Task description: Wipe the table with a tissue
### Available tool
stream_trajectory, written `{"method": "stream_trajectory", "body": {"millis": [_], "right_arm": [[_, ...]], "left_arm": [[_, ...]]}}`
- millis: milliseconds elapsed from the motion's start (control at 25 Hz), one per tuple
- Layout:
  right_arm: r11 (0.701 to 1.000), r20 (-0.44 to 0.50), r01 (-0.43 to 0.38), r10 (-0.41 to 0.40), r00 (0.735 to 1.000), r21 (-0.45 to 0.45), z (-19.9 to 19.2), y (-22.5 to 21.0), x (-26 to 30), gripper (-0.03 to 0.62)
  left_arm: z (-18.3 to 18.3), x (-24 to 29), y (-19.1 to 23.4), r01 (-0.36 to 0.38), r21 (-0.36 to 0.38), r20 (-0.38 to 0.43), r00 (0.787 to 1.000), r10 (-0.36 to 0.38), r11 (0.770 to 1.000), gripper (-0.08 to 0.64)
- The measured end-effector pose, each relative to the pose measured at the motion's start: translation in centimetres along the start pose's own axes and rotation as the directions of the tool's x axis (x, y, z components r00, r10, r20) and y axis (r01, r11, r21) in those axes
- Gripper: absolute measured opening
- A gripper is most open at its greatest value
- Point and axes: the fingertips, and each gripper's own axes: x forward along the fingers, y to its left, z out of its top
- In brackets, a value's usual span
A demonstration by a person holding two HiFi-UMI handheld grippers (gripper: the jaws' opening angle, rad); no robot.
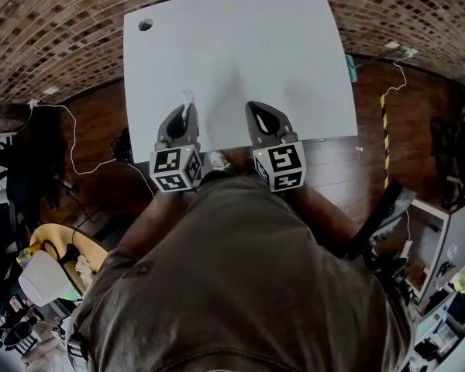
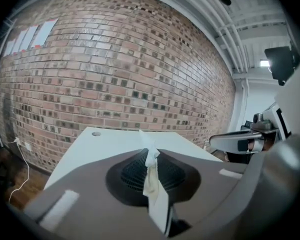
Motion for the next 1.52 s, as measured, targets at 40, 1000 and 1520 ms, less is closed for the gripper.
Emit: {"method": "stream_trajectory", "body": {"millis": [40,1000,1520], "right_arm": [[1.0,0.008,-0.002,0.002,1.0,0.0,-0.1,-0.2,-0.6,0.014],[0.999,0.066,-0.041,0.039,0.997,0.03,-3.1,-3.0,-12.5,0.014],[1.0,0.062,-0.016,0.015,0.998,0.017,-3.0,-2.0,-12.5,0.012]], "left_arm": [[-0.1,-0.3,-0.7,0.0,0.004,0.006,1.0,0.0,1.0,0.025],[-3.3,-7.4,-12.1,-0.041,0.021,0.045,0.998,0.04,0.999,0.025],[-3.2,-7.7,-11.4,-0.003,0.042,0.031,1.0,0.002,0.999,0.026]]}}
